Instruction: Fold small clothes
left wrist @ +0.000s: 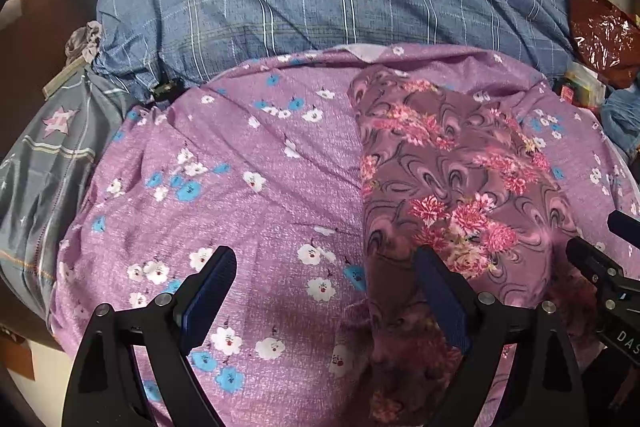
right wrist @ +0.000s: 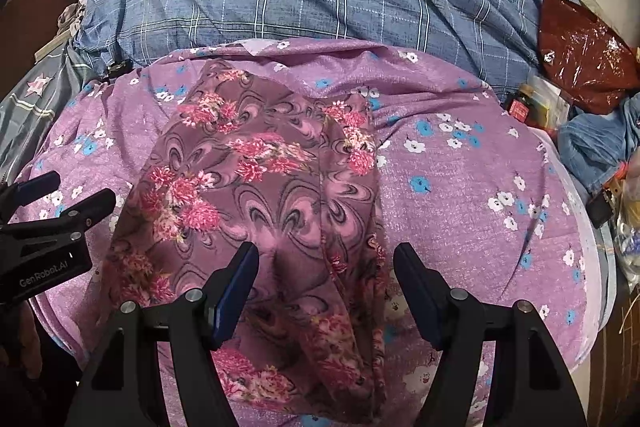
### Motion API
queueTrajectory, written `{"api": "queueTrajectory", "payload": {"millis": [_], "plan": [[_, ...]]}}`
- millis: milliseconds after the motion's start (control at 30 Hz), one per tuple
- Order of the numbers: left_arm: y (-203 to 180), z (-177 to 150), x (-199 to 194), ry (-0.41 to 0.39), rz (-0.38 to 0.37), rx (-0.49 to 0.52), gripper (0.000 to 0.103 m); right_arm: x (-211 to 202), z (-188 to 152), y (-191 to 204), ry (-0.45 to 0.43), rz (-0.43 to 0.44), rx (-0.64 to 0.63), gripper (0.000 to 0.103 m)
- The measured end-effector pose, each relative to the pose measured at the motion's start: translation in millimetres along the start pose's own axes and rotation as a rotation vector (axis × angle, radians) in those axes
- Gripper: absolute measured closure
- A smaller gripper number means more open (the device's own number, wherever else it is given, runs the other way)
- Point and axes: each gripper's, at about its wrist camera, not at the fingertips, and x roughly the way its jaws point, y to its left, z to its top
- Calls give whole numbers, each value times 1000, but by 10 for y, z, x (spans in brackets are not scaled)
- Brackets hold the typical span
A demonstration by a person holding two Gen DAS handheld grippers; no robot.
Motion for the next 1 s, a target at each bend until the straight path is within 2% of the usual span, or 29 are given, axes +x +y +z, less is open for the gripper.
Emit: {"api": "queueTrajectory", "payload": {"millis": [367, 667, 1000], "plan": [[49, -202, -836, -142, 41, 9, 12, -542, -29, 123, -59, -36, -3, 32], [169, -423, -1650, -265, 30, -26, 12, -1194, -91, 242, -177, -47, -18, 32], [252, -578, -2085, -317, -6, -40, 12, -1600, -112, 304, -269, -40, -20, 31]]}}
